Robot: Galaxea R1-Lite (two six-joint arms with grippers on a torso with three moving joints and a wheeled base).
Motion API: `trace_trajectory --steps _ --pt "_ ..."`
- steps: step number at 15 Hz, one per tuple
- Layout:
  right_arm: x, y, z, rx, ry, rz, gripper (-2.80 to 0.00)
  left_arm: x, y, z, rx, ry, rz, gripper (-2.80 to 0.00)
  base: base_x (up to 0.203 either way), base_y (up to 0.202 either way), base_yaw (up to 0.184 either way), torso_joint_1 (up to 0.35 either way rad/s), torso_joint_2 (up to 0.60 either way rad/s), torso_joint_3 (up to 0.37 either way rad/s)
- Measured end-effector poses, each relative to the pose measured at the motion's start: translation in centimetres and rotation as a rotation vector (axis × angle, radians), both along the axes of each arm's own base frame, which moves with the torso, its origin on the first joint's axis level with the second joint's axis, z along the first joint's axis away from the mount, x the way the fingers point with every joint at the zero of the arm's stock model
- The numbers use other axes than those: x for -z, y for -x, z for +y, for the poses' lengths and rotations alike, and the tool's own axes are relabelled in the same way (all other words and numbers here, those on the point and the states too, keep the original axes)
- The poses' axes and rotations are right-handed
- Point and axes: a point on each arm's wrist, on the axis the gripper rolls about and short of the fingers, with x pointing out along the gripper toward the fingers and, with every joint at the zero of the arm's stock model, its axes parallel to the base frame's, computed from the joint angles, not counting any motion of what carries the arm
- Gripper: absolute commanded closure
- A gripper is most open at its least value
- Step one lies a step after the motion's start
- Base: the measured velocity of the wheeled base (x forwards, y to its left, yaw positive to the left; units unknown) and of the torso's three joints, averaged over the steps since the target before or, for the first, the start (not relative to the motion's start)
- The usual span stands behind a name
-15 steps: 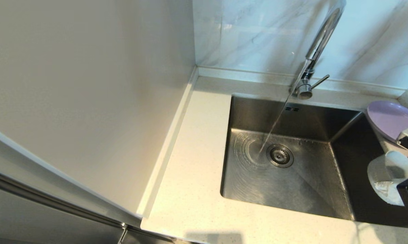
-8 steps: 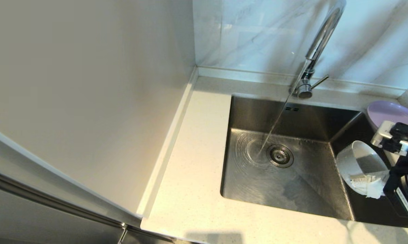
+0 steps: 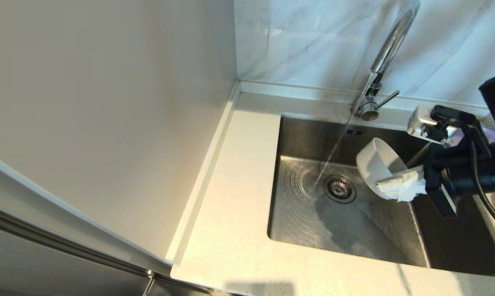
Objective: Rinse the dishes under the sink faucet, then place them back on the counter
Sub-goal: Rinse the bowl
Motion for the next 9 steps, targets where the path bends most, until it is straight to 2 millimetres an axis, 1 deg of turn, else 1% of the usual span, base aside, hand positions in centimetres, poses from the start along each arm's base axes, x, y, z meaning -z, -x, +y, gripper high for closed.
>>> trace_trajectory --steps 3,6,7,9 --pt "-0.3 -3.5 1.0 -0.051 -0.032 -0.02 0.0 0.0 0.0 0.0 0.0 0.0 0.0 0.0 0.0 0.0 0.0 0.0 0.0 0.0" --pt "0.2 -6.9 1.9 -0.06 -0.066 -0.09 0.0 0.0 0.0 0.0 0.0 0.0 0.0 0.0 0.0 0.0 0.0 0.0 0.0 0.0" --pt "0.3 -7.8 2.1 -0.054 -0.078 -0.108 0.0 0.0 0.0 0.0 0.0 0.0 0.0 0.0 0.0 0.0 0.0 0.0 0.0 0.0" --pt "0.2 -9.0 2.4 -0.044 -0.089 -0.116 0.0 0.0 0.0 0.0 0.0 0.0 0.0 0.0 0.0 0.0 0.0 0.0 0.0 0.0"
